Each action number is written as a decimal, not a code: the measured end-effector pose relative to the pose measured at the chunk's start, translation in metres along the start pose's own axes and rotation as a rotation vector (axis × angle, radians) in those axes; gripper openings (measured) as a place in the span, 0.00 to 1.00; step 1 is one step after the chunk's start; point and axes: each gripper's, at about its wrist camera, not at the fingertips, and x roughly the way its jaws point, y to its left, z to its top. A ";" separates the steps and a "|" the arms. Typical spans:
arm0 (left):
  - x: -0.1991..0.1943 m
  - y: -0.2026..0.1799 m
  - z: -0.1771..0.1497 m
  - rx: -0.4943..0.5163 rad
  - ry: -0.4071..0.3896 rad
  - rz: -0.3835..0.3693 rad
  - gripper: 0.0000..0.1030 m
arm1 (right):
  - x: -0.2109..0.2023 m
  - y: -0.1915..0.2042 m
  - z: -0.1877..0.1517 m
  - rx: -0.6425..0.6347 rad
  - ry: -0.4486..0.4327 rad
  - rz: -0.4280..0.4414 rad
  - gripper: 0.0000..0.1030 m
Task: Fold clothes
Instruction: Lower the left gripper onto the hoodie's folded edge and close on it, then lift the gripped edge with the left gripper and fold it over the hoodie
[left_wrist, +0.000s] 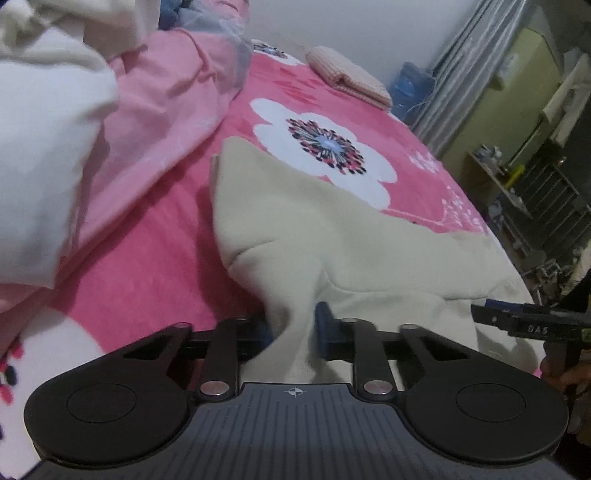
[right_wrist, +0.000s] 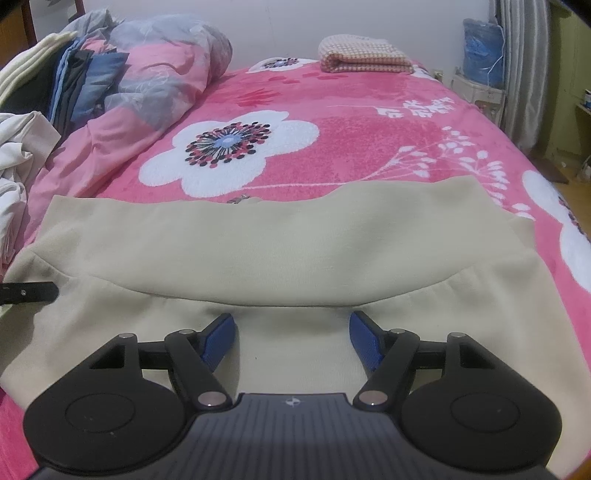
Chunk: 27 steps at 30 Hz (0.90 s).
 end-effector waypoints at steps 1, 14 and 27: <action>-0.003 -0.004 0.003 -0.014 -0.002 0.001 0.13 | 0.000 0.000 0.000 -0.001 0.000 0.000 0.70; -0.033 -0.092 0.060 -0.146 -0.009 -0.188 0.11 | 0.000 -0.001 0.002 -0.024 0.018 0.008 0.70; 0.055 -0.210 0.064 -0.087 0.150 -0.315 0.11 | -0.001 -0.032 0.009 0.155 0.032 0.124 0.68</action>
